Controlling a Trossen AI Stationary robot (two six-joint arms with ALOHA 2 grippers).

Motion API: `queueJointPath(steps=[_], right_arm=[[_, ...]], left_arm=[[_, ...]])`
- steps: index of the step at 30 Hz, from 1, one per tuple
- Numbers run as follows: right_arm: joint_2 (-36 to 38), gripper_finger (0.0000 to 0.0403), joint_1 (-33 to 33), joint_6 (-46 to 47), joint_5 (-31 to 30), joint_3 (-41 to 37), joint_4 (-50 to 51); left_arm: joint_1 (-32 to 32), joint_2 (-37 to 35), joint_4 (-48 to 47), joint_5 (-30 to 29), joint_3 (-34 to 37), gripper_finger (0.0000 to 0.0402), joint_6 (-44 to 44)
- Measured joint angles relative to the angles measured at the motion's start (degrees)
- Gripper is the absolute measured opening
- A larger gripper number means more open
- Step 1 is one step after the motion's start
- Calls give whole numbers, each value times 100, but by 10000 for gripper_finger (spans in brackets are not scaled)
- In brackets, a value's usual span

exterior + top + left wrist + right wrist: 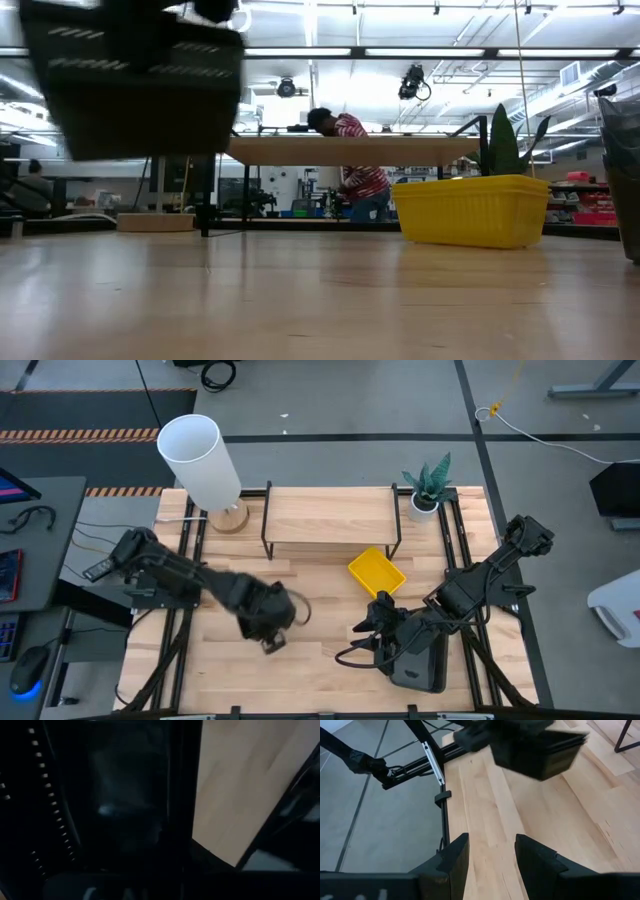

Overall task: Stack baskets on shelf by color
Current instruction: Put the stacked black bin on the shelf

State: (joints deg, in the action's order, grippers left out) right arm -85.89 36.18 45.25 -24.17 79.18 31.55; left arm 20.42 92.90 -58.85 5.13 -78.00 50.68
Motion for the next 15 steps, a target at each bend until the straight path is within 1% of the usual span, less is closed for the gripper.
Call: queueJointPath(steps=[8,15], right_arm=[[1,164,103,154,-66,0,-46],[2,164,297,270,-355,0,-48]], left_arm=[[-1042,0,-365,-83,-1044,11,436],[-1872,32,-388,-150,-1755,11,895]])
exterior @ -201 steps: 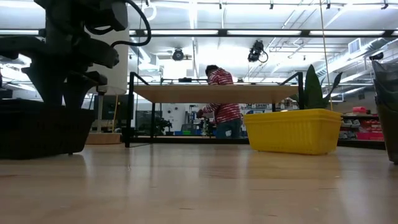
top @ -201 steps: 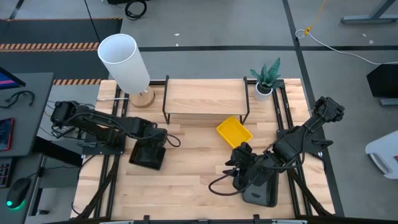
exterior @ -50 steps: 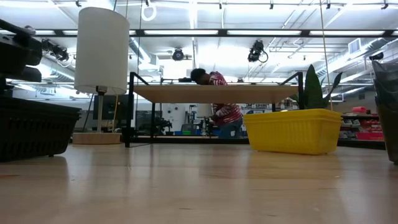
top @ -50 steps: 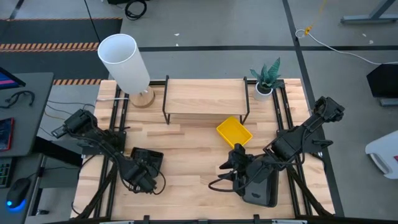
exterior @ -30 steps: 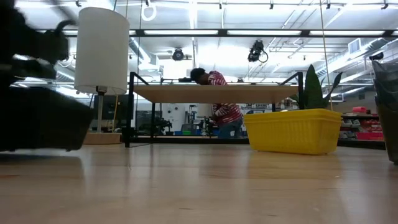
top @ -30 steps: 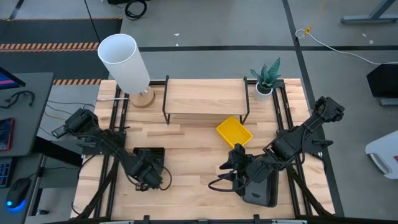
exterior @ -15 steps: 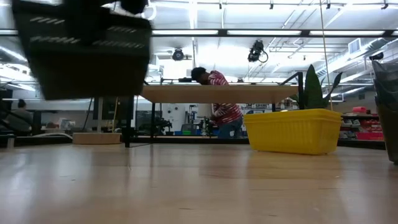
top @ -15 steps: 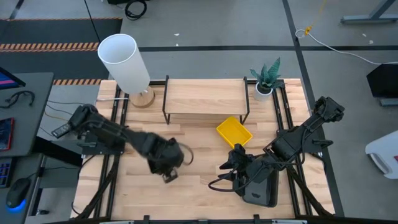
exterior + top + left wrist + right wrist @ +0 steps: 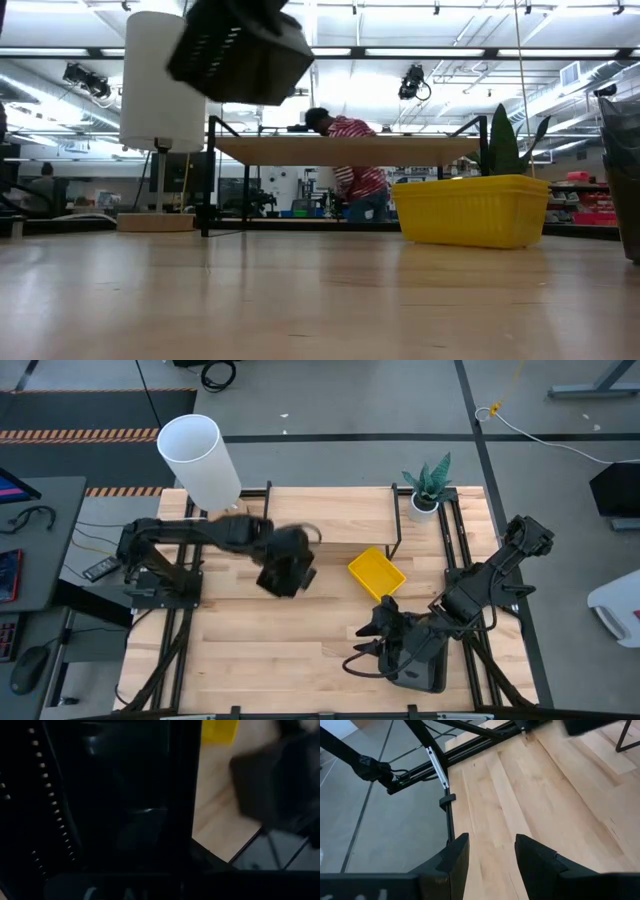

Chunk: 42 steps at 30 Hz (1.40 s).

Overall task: Stack baskets on shelf by color
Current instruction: Put the stacked black bin on the shelf

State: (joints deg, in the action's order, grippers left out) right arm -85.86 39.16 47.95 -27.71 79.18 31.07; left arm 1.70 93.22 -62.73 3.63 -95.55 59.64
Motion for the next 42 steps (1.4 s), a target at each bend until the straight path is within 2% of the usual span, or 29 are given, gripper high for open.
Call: queueJointPath(steps=[6,14,19,23,28,32,37,42], right_arm=[[0,164,63,-61,-142,0,2],[0,164,61,-151,-117,0,3],[0,164,61,-158,-117,0,4],[0,164,59,-136,-117,0,7],[0,164,59,-112,-117,0,6],[0,164,59,-96,-117,0,7],[0,164,59,-16,-115,0,8],[0,164,100,-11,-64,0,28]], left_arm=[[-430,359,-98,-15,-882,10,-24],[-932,1357,-1093,-25,-2310,10,-374],[-1206,1754,-1220,-50,-2758,10,-971],[-1293,1824,-1143,-177,-2837,12,-2384],[-1273,1800,-1446,-626,-2841,11,-4985],[-1217,1773,-1750,-1009,-2842,11,-6727],[-1170,1776,-1813,-1198,-2841,12,-8971],[-1178,1776,-1815,-1285,-2841,12,-10812]])
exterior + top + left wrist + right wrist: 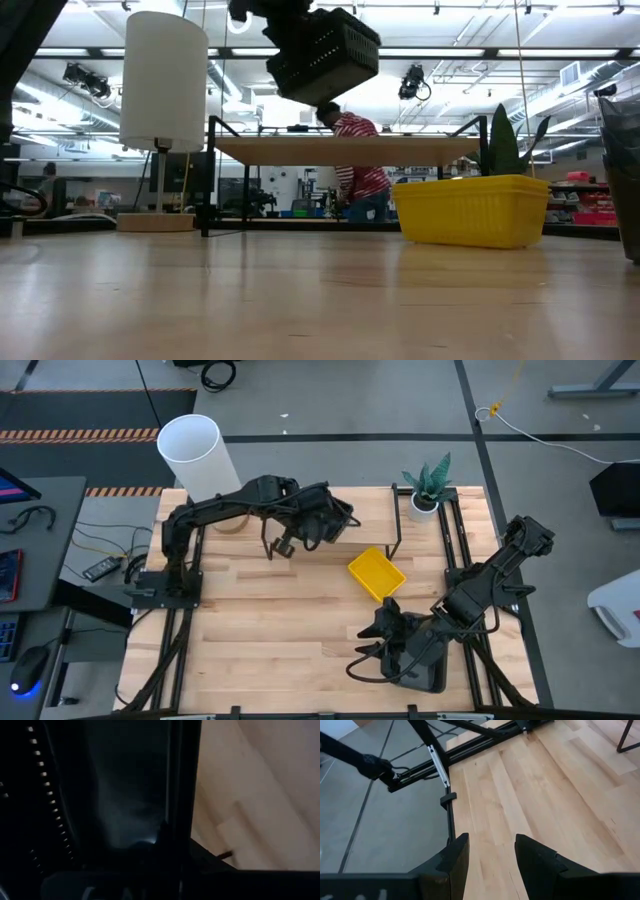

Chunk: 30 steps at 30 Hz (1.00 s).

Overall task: Stack baskets on shelf by color
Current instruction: Put the stacked black bin on the shelf

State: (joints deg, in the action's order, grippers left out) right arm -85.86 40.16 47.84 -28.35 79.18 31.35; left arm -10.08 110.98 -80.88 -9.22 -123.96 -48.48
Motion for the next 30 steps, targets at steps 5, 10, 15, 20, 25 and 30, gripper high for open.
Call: queueJointPath(steps=[5,10,15,20,25,30], right_arm=[[0,164,106,60,384,0,35],[0,162,217,127,408,0,46],[0,152,210,349,290,0,57],[0,142,219,362,199,0,46],[0,135,217,502,187,0,44],[0,132,226,600,185,0,28]], left_arm=[[-110,0,3,-68,0,12,-1285],[-282,0,7,-77,2,12,-2474],[-431,26,2,-73,2,12,-3175],[-478,28,0,139,246,13,-3350],[-444,46,-20,-135,868,13,-3325],[-440,46,16,-456,1234,13,-3319]])
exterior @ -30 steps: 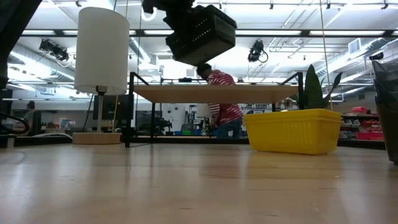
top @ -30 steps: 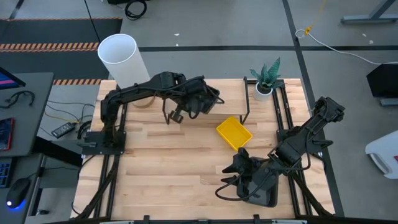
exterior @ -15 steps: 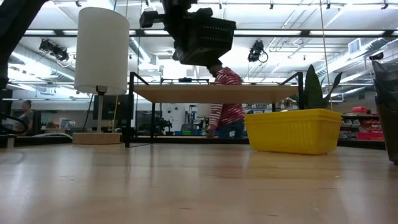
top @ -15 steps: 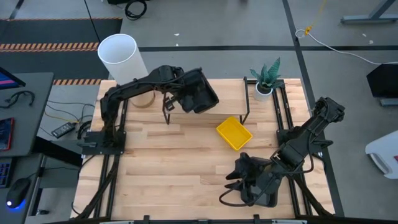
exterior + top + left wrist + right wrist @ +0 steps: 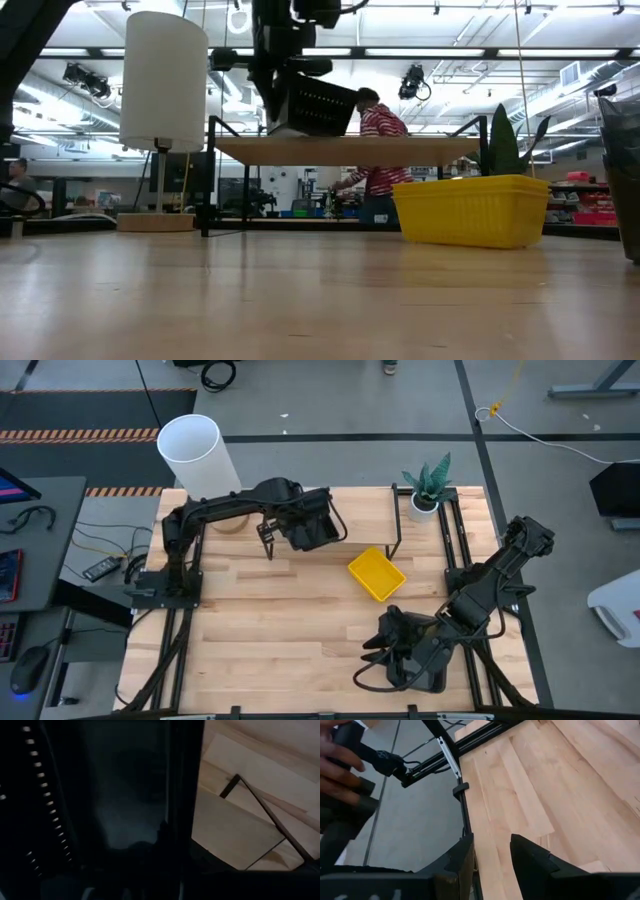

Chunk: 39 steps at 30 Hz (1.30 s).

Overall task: Stack baskets on shelf by color
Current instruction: Put the stacked black bin on the shelf

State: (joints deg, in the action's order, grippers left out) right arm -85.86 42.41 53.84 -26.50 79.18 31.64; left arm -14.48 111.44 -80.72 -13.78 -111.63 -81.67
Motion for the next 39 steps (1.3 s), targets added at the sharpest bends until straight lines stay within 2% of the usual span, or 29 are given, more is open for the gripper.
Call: queueJointPath(steps=[6,11,14,20,25,28,33,39], right_arm=[[2,132,0,2,0,0,-62],[1,132,0,-6,-5,0,-74],[2,132,0,-77,-23,0,-72],[2,132,-22,-138,-28,0,-74],[16,132,-21,-231,-137,0,-71],[91,132,-59,-291,-153,0,-68],[270,132,-105,-387,-226,0,-36],[478,132,-103,-622,-396,1,-18]], left_arm=[[-77,-4,99,5,54,16,234],[-244,-4,203,-78,54,40,940],[-299,-4,213,-151,54,63,1452],[-237,-4,214,-191,54,131,1791],[-102,-4,211,-509,54,187,2174],[-69,-32,109,-603,8,206,2637],[7,-162,28,-606,-135,214,3445],[163,-493,110,-392,-317,197,4034]])
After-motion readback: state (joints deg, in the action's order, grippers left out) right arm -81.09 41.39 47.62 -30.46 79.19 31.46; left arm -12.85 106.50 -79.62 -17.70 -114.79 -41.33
